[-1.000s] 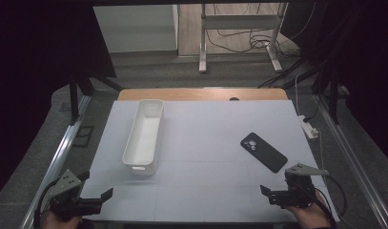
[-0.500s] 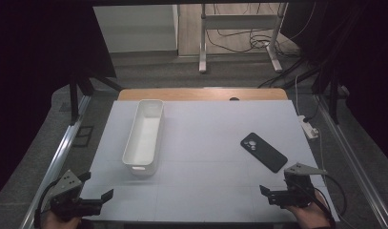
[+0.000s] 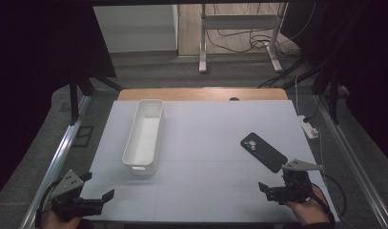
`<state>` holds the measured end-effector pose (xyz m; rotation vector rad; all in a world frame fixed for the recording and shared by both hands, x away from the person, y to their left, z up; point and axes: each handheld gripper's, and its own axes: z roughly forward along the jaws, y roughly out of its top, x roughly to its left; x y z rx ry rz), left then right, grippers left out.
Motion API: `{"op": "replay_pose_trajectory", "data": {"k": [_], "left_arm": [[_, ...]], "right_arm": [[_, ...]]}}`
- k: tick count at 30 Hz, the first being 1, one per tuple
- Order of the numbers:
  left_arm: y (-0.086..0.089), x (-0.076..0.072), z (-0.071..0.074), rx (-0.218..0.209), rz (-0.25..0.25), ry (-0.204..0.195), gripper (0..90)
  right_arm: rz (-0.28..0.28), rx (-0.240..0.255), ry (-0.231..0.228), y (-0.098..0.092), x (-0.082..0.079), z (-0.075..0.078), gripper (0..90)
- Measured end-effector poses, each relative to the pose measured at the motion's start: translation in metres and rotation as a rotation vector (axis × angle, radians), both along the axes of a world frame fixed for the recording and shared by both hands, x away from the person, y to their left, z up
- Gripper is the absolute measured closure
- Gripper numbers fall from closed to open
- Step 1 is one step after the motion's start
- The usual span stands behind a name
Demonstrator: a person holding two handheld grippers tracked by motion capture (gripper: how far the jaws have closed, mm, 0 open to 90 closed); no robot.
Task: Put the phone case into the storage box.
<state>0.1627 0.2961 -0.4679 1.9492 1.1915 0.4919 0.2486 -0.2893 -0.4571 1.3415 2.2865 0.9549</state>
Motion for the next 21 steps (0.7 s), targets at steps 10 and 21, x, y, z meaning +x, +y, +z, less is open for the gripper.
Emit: {"op": "replay_pose_trajectory", "data": {"k": [10,21], "left_arm": [[-0.001,0.0,0.0,0.008,0.001,-0.001,1.0],[0.0,0.001,0.0,0.0,0.004,0.007,1.4]], "right_arm": [[-0.002,0.009,0.04,-0.001,0.011,-0.001,0.0],[0.003,0.008,0.049,0.002,0.029,0.001,0.0]]}}
